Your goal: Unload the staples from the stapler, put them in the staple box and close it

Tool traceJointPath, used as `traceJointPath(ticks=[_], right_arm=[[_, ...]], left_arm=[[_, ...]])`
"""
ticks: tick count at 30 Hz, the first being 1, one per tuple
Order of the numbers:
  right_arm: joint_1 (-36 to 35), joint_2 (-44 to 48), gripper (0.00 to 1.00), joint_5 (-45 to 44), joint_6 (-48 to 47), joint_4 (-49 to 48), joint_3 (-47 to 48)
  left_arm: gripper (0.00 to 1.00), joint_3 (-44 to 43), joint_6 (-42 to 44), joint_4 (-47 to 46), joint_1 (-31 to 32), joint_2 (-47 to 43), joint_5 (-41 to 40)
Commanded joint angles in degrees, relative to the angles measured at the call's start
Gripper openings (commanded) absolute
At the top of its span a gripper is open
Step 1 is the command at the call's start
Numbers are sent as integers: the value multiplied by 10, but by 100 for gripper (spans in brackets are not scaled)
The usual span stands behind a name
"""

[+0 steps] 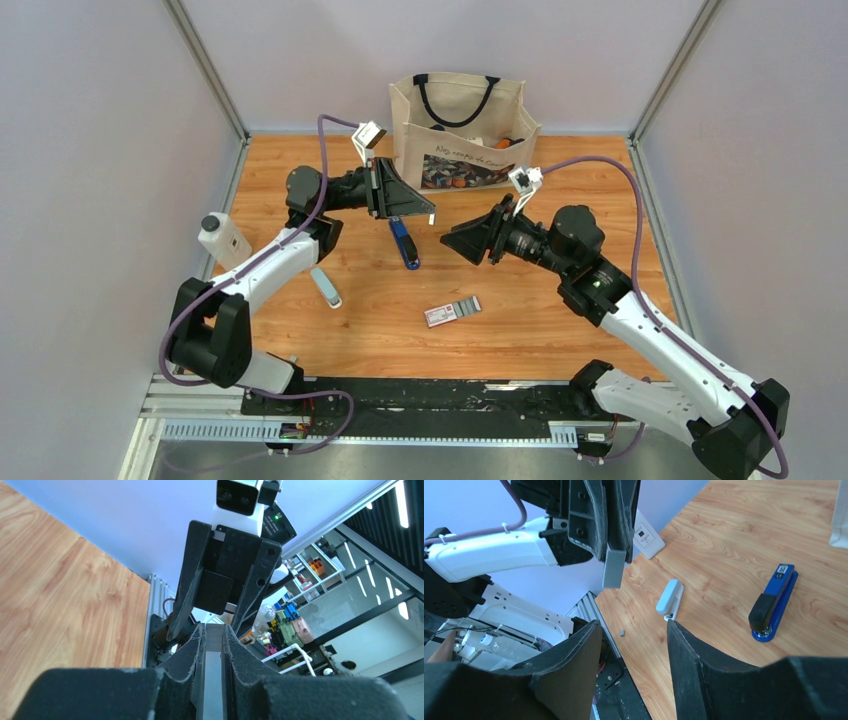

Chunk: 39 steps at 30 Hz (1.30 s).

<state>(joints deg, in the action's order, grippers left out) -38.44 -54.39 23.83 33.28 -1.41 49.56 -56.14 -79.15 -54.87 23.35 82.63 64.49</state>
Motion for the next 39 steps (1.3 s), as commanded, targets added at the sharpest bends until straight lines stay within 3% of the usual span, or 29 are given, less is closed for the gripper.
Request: traceJointPath(ticks=[1,19,28,39], right_arm=[[2,-4,53,2,21,-71,22],[2,-46,50,20,68,-164,22],[2,-64,44,27,76,-177,24],[2,-77,26,27,86,-185,22]], left_arm=[[13,24,-41,-80,-1,-23,5],[13,30,-26,-75,9,-19,9],[12,29,-19,-74,9,-17,13],[13,26,3,-48,9,-18,13]])
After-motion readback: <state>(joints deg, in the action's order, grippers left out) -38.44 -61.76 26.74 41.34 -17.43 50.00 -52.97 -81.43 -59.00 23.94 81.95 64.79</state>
